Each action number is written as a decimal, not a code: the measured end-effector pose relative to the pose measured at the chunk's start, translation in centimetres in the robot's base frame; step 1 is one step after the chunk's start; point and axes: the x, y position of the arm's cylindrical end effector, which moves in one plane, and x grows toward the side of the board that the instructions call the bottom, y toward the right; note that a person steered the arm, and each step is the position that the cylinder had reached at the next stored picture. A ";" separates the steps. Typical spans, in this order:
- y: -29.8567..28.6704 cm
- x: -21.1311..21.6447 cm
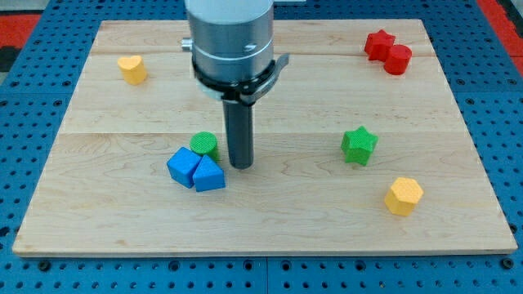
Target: Move green circle near to the left side of the board
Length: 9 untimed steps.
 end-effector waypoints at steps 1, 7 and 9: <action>-4.2 -0.7; -9.7 -9.4; -16.0 -4.8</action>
